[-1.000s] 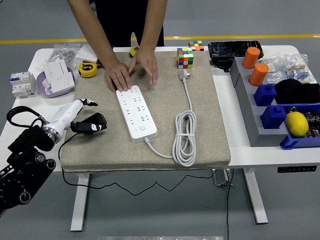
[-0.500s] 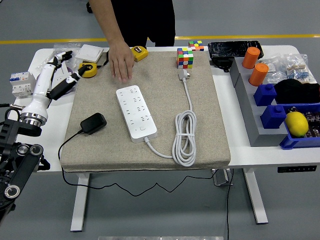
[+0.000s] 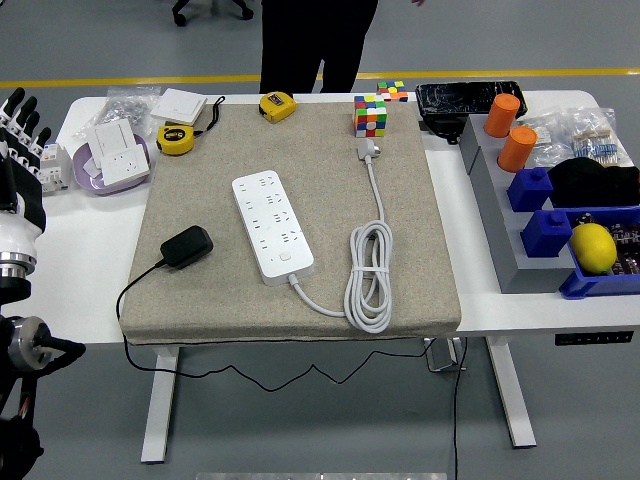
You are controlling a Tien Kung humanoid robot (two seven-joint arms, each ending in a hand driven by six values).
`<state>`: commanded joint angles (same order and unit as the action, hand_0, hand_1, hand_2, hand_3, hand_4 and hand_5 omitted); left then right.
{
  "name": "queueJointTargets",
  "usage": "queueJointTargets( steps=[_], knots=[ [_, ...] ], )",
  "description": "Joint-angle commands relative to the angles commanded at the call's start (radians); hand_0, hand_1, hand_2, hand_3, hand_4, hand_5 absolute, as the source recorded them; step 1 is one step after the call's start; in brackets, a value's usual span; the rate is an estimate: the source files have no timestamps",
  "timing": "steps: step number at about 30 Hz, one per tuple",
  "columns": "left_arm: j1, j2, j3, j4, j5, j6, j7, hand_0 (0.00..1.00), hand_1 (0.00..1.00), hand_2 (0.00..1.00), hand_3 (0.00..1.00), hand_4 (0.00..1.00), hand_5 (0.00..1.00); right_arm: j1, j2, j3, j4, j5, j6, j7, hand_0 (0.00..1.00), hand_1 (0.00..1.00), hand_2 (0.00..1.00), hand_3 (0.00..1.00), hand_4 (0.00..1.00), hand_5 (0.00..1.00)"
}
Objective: Pick up the plug,place it near the board,insert it into the board,press the button
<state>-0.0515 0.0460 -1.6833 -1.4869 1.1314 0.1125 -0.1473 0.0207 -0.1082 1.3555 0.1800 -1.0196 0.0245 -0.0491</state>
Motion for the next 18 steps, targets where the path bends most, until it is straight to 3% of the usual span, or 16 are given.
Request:
queueJointTargets(
  steps=[8, 18],
  knots=[
    [0.040, -0.024, -0.048, -0.013, 0.048, -0.029, 0.019, 0.965, 0.998, 0.945, 0.901, 0.998, 0.998, -0.003, -0.001, -0.013, 0.000, -0.003, 0.002, -0.002, 0.803, 0.724, 0.715, 0.701, 0.998, 0.807],
    [0.045, -0.014, -0.049, -0.010, 0.077, -0.028, 0.033, 0.986, 0.998, 0.955, 0.856, 0.998, 0.998, -0.007, -0.006, -0.009, 0.000, -0.017, 0.002, -0.008, 0.804, 0.724, 0.716, 0.703, 0.998, 0.802]
  ],
)
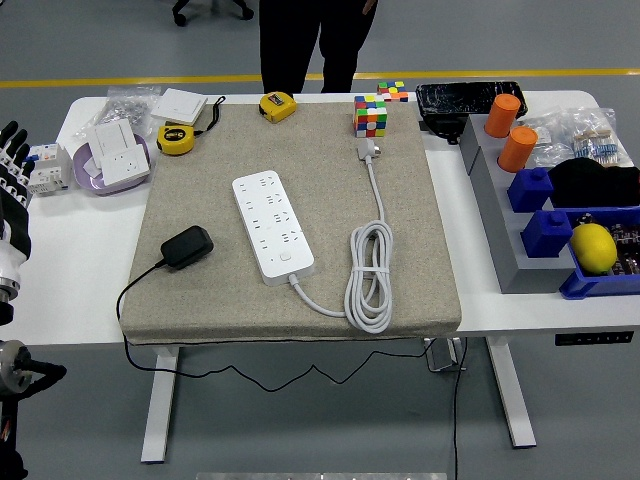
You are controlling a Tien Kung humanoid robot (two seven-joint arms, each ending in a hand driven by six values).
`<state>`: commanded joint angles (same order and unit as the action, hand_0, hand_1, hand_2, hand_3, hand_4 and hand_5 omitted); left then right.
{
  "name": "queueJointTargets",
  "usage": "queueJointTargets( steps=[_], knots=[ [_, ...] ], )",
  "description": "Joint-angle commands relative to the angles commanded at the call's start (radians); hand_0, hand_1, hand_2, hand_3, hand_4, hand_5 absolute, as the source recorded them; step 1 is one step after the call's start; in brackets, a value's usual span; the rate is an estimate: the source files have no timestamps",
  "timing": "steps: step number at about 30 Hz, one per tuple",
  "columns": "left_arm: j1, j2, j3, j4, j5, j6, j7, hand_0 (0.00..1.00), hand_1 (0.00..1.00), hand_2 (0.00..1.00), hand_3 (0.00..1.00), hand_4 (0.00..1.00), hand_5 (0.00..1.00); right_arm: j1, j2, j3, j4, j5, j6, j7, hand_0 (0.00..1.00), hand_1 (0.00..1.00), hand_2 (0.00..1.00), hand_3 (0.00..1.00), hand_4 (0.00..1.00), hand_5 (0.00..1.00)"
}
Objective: Pick up the plug,place it near the board,insert it into the board,press the button
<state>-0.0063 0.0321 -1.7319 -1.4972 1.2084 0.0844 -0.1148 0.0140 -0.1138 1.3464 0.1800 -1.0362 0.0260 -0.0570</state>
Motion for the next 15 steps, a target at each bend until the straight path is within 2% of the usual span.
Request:
queueJointTargets(
  steps=[15],
  knots=[
    [-0.013, 0.020, 0.005, -0.007, 0.052, -0.006, 0.010, 0.991, 0.998, 0.955, 0.844, 0.998, 0.998, 0.008, 0.004, 0.003, 0.000, 0.001, 0.000, -0.001, 0.805, 0.723, 0.716, 0.703, 0.998, 0.792]
  ],
)
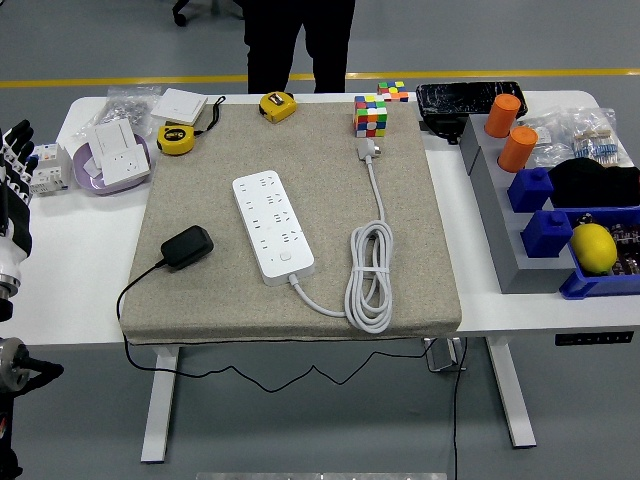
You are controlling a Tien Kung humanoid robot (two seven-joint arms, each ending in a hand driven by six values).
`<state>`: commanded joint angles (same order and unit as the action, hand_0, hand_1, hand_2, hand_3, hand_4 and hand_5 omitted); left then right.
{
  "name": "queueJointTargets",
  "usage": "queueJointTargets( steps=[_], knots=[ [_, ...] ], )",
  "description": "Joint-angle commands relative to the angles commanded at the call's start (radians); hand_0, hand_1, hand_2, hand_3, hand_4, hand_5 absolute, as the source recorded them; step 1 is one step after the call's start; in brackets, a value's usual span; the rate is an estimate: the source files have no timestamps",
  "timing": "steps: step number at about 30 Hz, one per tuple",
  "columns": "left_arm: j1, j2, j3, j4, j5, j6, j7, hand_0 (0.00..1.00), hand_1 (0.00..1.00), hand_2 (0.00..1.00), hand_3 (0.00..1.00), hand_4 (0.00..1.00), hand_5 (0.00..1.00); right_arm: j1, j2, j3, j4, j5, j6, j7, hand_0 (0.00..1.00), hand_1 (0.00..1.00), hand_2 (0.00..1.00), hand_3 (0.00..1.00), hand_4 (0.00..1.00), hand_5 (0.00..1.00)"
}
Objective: Pick up the plug,place it near the board,insert it into the board,press the button
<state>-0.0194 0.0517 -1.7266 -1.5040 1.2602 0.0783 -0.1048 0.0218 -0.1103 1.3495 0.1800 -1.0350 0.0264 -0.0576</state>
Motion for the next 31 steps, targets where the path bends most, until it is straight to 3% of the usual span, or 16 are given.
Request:
queueJointTargets(
  steps=[8, 22, 31],
  knots=[
    [0.001, -0.002, -0.002, -0.004, 0.017, 0.001, 0.002, 0.998, 0.998, 0.950, 0.841, 0.998, 0.998, 0.007, -0.001, 0.004, 0.000, -0.003, -0.001, -0.002, 0.807, 0.724, 0.716, 0.704, 0.998, 0.789],
    [0.003, -0.007, -0.008, 0.063, 0.006, 0.005, -0.009, 0.980, 0.998, 0.926, 0.840, 0.998, 0.998, 0.007, 0.002, 0.013, 0.000, -0.001, -0.002, -0.003, 0.807, 0.724, 0.716, 0.704, 0.998, 0.790],
    [0.010, -0.013, -0.021, 0.063, 0.000, 0.003, -0.009, 0.967, 0.979, 0.910, 0.835, 0.998, 0.998, 0.005, 0.005, 0.015, 0.000, 0.002, -0.002, 0.000, 0.807, 0.724, 0.716, 0.703, 0.998, 0.790]
  ],
)
